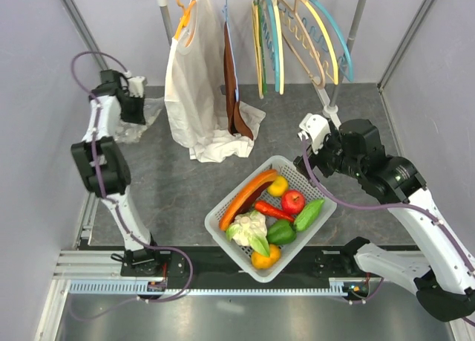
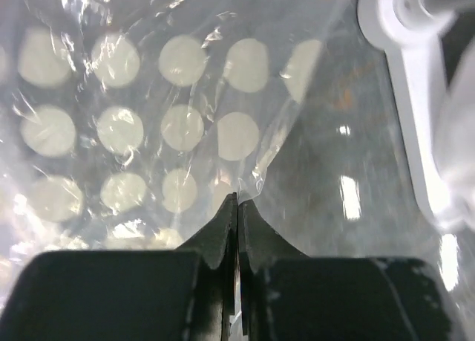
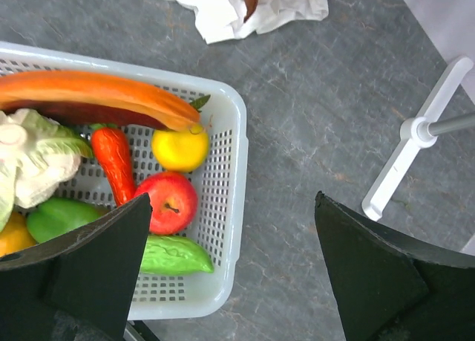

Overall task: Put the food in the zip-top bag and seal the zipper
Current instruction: Pick up the zipper food storage bag at the corner of the board.

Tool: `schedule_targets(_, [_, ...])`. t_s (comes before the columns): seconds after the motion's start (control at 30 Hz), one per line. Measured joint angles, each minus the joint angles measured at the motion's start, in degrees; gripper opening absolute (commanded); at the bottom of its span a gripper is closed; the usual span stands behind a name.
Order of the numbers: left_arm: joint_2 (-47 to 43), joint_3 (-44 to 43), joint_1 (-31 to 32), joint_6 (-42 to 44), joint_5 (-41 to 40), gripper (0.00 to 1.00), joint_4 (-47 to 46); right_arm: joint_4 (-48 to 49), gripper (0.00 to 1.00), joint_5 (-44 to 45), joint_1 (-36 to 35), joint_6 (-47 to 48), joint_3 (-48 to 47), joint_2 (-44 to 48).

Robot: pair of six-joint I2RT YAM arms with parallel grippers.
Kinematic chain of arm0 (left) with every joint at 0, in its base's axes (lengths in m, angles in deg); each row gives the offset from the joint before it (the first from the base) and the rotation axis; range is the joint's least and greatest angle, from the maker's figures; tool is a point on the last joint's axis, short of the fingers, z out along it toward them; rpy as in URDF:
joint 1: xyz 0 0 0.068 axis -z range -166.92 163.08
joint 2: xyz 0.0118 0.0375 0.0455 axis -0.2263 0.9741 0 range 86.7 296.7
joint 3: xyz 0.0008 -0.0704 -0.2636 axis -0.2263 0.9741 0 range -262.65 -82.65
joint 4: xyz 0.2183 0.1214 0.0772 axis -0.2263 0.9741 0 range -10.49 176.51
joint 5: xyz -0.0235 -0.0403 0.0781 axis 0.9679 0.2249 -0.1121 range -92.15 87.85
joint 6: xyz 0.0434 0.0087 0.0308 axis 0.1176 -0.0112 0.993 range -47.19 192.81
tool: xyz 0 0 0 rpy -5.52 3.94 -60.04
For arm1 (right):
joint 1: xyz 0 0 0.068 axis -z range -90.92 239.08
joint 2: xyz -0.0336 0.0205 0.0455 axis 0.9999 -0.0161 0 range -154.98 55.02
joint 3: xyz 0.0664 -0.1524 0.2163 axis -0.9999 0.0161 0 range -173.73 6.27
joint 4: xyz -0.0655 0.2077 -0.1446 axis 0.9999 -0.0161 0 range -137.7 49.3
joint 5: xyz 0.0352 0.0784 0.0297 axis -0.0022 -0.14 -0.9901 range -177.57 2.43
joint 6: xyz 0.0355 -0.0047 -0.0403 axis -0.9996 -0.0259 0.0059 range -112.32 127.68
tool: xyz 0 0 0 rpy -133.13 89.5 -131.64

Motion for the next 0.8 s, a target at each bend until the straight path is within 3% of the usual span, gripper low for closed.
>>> schedule_targets(0.2, [-20.39,10.78,-5.51,1.99,2.51,0.02,4.74,-0.02,0.98,-1.84,0.00,-1.46,-0.96,1.46])
schedule_targets(0.43, [-45.72,27.76,-5.84,2.84,6.86,0.02,12.04,-0.02,0.98,-3.98,0.00,-2.49,-2.08,2.49])
schedule_targets(0.63, [-63.49,27.80,-5.88,1.97,14.47,0.02,15.69,0.52,0.98,-6.10,0.00,-4.50,-3.39,2.49])
schedule_targets(0.8, [-74.16,23.28,-5.86,1.88,26.58,0.02,15.74,1.53,0.98,-7.85,0.00,-7.50,-3.48,2.49])
